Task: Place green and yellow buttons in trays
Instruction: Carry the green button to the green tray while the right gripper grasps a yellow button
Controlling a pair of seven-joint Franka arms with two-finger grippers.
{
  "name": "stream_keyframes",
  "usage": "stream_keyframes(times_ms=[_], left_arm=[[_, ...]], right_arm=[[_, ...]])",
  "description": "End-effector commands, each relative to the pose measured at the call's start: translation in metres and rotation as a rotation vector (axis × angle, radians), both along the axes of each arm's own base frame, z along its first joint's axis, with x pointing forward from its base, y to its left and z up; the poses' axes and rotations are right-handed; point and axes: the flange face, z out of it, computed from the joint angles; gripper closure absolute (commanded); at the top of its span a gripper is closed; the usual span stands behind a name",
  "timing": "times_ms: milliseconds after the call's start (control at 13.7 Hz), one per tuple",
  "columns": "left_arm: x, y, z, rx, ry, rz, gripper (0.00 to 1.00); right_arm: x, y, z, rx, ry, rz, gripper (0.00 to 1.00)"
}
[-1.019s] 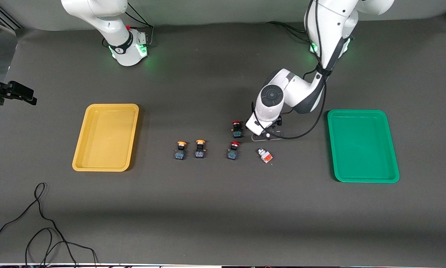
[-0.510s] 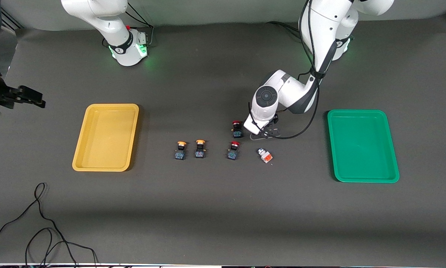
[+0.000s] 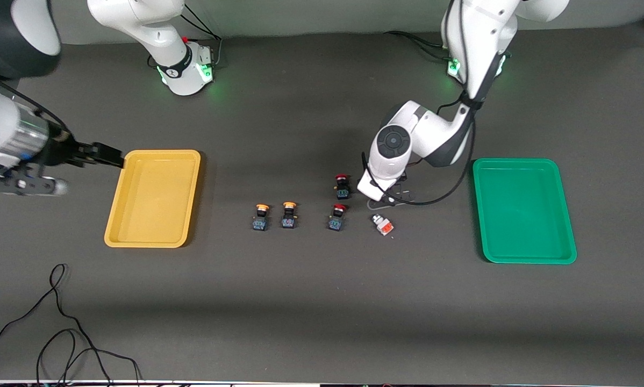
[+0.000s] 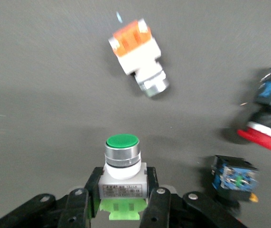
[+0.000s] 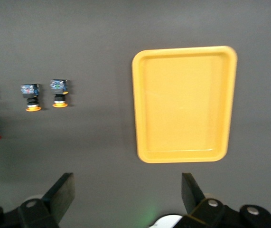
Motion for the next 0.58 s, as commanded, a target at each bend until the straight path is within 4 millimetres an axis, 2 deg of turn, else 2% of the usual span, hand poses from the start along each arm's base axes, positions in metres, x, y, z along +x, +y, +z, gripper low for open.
stream_keyframes(times_ms=[0, 73, 218, 291, 364, 510], left_arm=[[0.015, 0.026, 0.096, -0.027, 0.02, -0.029, 0.75], [0.02, 0.04, 0.123, -0.055, 0.039, -0.056, 0.76], [0.033, 0.09, 0.164, -0.09, 0.067, -0.077, 0.76], [0.037, 0.115, 0.179, -0.097, 0.069, -0.08, 0.76], [0.042, 0.144, 0.189, -0.099, 0.081, -0.09, 0.76], [0.049, 0.193, 0.201, -0.094, 0.094, -0.14, 0.76]], right_arm=[[0.02, 0.043, -0.032, -0.015, 0.011, -0.059, 0.0], [0.025, 0.056, -0.046, -0.02, 0.013, -0.064, 0.0], [0.033, 0.079, -0.075, -0.031, 0.017, -0.061, 0.0], [0.037, 0.097, -0.095, -0.044, 0.024, -0.078, 0.0], [0.04, 0.115, -0.116, -0.055, 0.021, -0.093, 0.0], [0.045, 0.137, -0.154, -0.062, 0.011, -0.082, 0.0]])
